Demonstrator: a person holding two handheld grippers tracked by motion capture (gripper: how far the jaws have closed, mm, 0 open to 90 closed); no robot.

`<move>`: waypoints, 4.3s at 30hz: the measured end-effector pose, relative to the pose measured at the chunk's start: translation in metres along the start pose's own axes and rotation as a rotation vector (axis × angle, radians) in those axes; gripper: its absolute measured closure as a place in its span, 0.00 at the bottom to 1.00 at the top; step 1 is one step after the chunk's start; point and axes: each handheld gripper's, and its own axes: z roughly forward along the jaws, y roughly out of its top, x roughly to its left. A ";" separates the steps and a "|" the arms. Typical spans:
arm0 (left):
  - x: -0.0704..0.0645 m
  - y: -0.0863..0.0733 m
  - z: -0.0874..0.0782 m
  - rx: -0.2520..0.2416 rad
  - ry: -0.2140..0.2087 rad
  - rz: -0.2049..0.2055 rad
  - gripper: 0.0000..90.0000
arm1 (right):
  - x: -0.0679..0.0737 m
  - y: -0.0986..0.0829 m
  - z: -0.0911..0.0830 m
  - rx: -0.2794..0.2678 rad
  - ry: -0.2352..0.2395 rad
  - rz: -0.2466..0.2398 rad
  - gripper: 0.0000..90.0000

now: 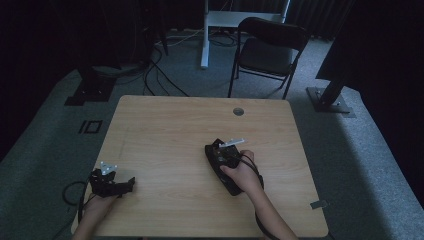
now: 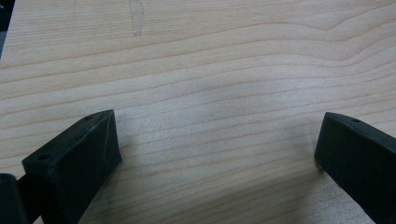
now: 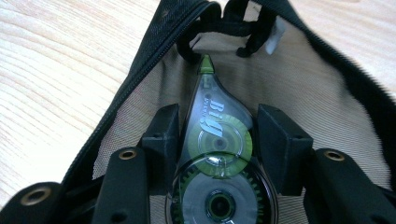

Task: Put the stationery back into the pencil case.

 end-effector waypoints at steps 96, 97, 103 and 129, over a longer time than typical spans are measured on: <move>0.000 0.000 0.000 -0.002 0.000 -0.002 0.00 | -0.028 -0.005 -0.098 -0.255 0.090 0.002 0.80; 0.000 0.000 0.000 -0.002 0.000 -0.002 0.00 | -0.030 -0.005 -0.099 -0.262 0.086 0.004 0.80; 0.000 0.000 0.000 -0.002 0.000 -0.002 0.00 | -0.042 -0.011 -0.104 -0.299 0.079 0.050 0.78; 0.000 0.000 0.000 -0.001 0.001 0.000 0.00 | -0.099 -0.067 -0.097 -0.328 -0.110 0.092 0.19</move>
